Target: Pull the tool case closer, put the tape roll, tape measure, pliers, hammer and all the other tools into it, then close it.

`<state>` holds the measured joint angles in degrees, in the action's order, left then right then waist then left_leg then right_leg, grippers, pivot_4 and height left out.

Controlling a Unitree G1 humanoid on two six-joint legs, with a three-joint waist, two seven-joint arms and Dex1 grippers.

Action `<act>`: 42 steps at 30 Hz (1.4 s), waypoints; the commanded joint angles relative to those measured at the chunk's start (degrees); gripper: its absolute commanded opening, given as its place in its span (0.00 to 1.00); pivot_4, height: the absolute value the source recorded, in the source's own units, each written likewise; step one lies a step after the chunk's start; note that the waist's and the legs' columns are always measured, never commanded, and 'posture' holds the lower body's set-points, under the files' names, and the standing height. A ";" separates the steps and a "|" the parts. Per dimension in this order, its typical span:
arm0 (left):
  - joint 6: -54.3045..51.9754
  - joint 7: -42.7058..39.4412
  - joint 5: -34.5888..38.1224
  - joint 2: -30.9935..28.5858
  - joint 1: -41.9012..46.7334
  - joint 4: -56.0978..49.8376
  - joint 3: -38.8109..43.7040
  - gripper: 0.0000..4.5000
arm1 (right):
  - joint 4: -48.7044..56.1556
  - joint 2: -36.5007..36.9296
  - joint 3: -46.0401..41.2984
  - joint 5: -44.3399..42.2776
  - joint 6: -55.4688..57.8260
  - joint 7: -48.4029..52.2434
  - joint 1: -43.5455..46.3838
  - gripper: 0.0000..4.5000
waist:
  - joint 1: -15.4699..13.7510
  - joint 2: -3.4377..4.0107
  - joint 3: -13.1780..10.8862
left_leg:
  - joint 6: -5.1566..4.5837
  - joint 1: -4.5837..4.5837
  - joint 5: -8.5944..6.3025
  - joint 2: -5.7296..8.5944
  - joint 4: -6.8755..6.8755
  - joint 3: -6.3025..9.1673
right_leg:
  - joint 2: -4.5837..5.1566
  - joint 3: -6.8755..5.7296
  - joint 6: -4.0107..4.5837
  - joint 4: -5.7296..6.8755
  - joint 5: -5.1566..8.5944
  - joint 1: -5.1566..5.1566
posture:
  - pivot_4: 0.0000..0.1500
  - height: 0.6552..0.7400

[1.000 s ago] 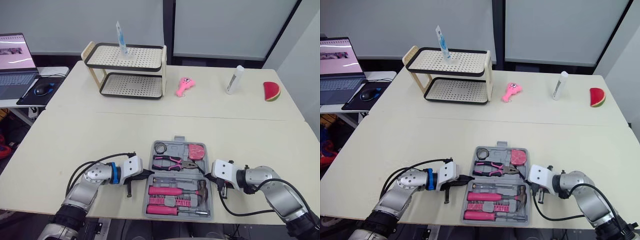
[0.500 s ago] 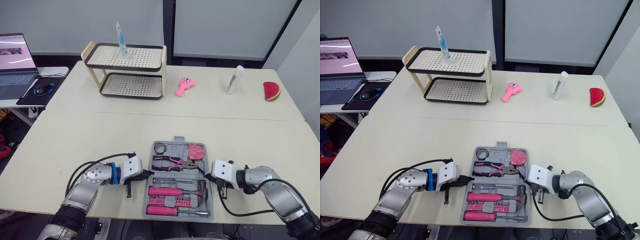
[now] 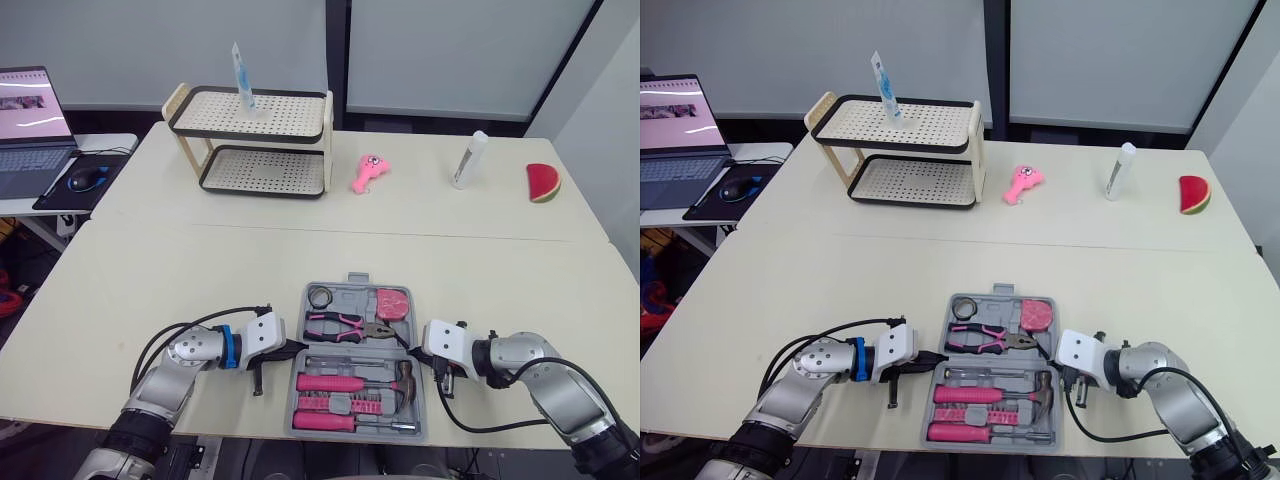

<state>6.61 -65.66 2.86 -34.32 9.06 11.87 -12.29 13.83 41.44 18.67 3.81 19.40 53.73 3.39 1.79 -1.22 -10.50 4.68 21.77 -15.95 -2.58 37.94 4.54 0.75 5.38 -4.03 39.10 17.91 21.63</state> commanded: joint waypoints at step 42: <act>-1.81 -3.70 -0.78 -1.46 -4.74 -13.59 -13.73 0.00 | 20.82 3.41 -18.39 -14.04 14.99 -6.18 -13.68 0.01 | 0.01 0.15 0.05 | 0.00 -0.13 -0.01 0.00 -0.02 -0.05 | -0.02 0.10 -0.01 -0.14 0.02 -0.20 | 1.00 0.94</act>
<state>5.25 -70.39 3.89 -36.24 4.26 -2.95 -24.73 33.05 44.48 1.35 -8.84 33.60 47.64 -10.82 1.80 -1.07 -10.45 4.68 21.65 -15.96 -2.58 37.91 4.49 0.73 5.48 -4.03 38.96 17.93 21.43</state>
